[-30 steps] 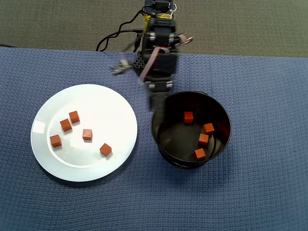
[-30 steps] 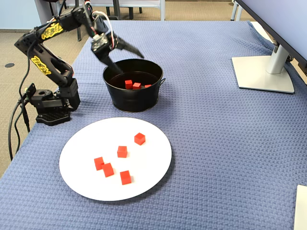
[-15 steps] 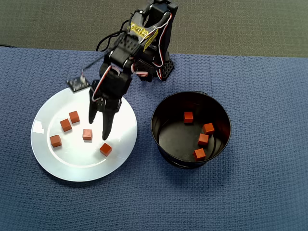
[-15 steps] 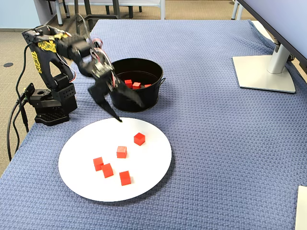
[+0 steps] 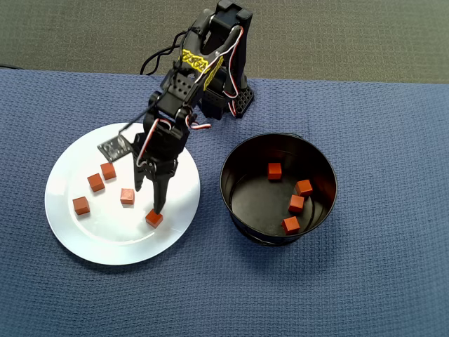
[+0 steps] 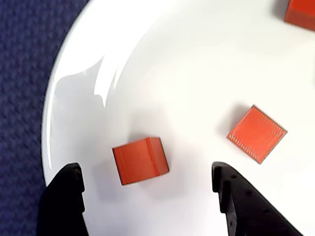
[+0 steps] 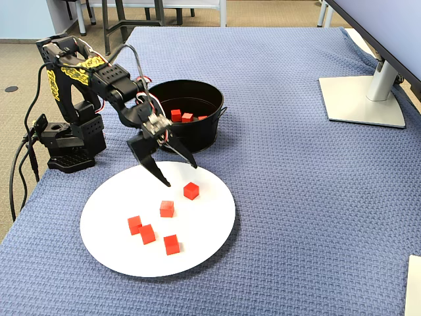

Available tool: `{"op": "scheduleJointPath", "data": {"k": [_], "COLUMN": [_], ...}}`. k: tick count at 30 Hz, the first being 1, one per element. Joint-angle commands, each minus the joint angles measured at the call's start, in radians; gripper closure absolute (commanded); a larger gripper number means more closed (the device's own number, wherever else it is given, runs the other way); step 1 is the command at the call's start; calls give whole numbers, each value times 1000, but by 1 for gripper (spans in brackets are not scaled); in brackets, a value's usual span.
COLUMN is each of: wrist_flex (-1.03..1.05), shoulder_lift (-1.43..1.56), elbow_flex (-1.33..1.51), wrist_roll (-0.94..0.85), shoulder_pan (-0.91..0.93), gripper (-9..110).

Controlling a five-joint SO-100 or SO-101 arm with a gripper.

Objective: Pick up the red cubes from the white plate and place them in the black recipient

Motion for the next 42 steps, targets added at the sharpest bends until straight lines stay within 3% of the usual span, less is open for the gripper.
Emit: {"op": "scheduleJointPath", "data": {"k": [1,8,23,42], "wrist_flex": [-41,-256,-250,-245], "shoulder_lift": [-48,-74,8,-64], "elbow_flex": [-66,29,95,17], "wrist_roll": [-11,-118,-167,-262], "shoulder_pan": [-28,-66,-144,-63], "gripper": [75,79,79,78]}}
